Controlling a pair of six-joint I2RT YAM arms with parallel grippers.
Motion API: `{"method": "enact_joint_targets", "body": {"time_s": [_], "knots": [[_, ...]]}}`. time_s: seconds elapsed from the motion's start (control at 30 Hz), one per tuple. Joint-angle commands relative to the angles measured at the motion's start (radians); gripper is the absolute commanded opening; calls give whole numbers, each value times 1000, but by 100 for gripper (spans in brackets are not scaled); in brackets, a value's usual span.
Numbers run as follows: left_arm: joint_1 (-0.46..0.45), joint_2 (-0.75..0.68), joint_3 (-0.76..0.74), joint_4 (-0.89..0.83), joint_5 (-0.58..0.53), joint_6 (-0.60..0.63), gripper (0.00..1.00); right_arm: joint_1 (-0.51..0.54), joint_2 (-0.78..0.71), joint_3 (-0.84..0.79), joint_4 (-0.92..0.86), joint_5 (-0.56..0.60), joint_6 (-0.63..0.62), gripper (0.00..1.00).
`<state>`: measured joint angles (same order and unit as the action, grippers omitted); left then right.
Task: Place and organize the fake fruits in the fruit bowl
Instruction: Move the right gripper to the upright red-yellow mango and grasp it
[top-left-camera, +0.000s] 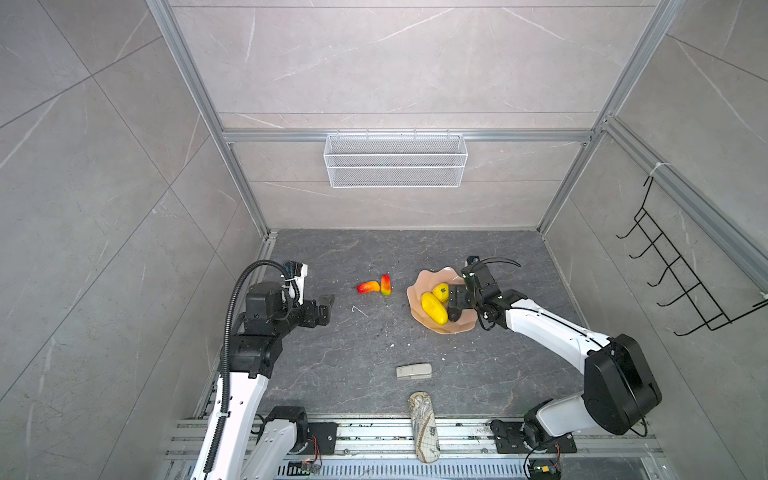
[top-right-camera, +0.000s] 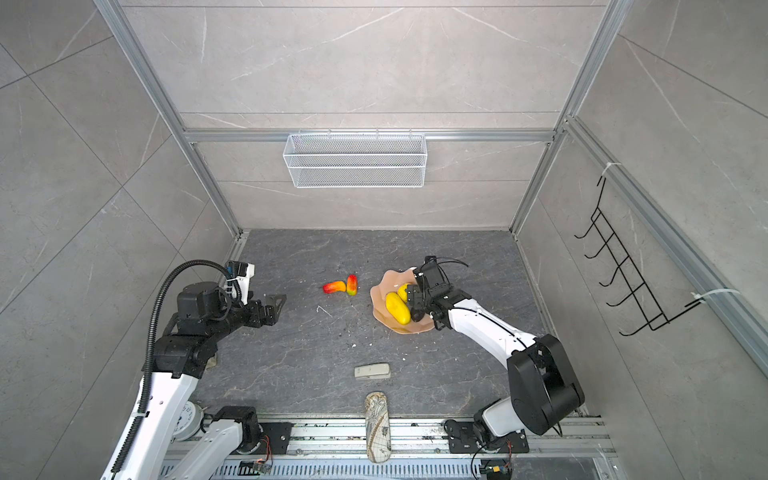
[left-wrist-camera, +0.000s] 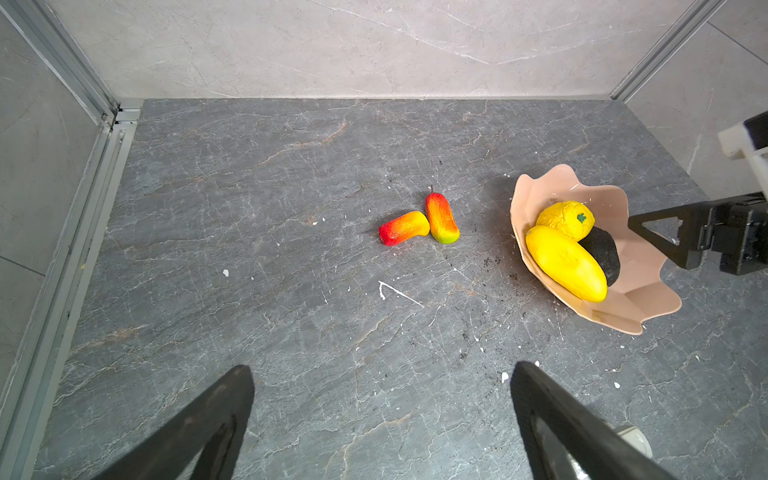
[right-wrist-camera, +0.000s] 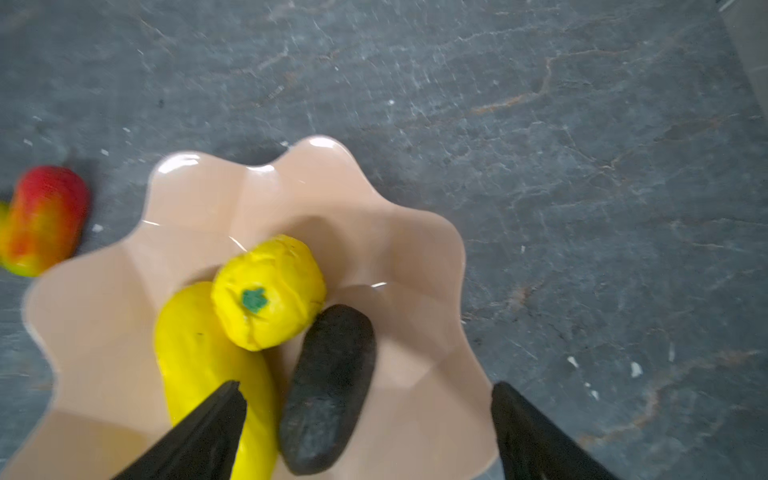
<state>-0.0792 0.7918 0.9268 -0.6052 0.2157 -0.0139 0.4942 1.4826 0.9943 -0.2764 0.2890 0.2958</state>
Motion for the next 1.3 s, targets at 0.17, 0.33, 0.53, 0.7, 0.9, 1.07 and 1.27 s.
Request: {"method": "enact_joint_targets", "body": {"time_s": [0.17,0.33,0.53,0.7,0.9,1.07,1.27], "knots": [[-4,-4,3,23,24,20,100,171,216,308,-54,-139,-172,100],[-3,-5,4,24,21,22,100,216,413,541,-89,-157,-146,100],[-4,-12,2,23,12,24,100,224,641,779,-162,-155,-72,98],[-4,-8,3,22,16,24,100,225,772,902,-204,-134,-31,92],[-4,-8,3,21,16,25,100,225,866,974,-220,-168,-14,78],[-4,-6,2,22,16,24,100,225,914,1015,-234,-174,-9,70],[-3,-8,2,21,15,25,100,225,965,1053,-239,-175,-1,61]]}}
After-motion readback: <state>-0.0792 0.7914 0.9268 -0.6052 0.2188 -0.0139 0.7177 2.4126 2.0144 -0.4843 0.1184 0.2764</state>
